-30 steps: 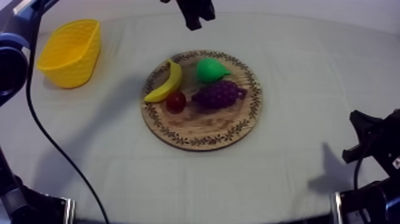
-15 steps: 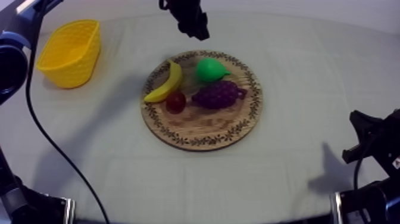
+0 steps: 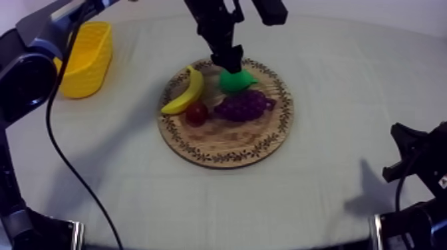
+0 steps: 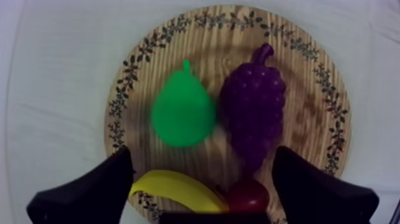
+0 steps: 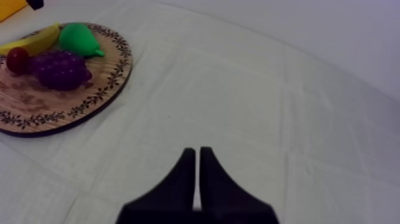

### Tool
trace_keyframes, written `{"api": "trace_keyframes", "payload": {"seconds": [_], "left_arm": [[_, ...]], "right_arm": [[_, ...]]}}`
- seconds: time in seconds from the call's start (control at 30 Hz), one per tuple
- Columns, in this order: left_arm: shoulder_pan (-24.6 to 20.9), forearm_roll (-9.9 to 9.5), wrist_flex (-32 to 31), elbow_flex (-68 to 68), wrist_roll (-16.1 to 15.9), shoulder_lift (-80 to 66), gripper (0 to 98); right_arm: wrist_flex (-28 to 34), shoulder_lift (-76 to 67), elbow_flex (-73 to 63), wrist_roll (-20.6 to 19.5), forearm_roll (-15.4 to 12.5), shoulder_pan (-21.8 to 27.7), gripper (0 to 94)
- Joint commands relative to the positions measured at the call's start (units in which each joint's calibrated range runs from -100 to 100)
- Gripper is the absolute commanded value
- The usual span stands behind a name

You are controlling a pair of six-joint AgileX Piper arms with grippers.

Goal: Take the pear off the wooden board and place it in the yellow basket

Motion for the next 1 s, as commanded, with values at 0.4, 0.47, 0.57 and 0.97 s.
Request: {"api": "trace_keyframes", "payload": {"seconds": [0.4, 0.47, 0.57, 0.97], "left_arm": [[-0.44, -0.54, 0.97, -9.78, 1.08, 14.16, 90.4], [-0.53, -0.61, 1.38, -11.29, 1.14, 15.72, 90.4], [-0.63, -0.77, 2.25, -14.76, 1.24, 18.19, 90.2], [-0.68, -1.25, 2.84, -22.27, 2.45, 24.39, 86.0]], "right_arm": [[0.01, -0.04, 0.0, 0.02, -0.01, 0.0, 0.4], [0.01, -0.04, 0.0, 0.02, -0.01, 0.0, 0.4], [0.01, -0.04, 0.0, 0.02, -0.01, 0.0, 0.4], [0.01, -0.04, 0.0, 0.02, -0.01, 0.0, 0.4]]}}
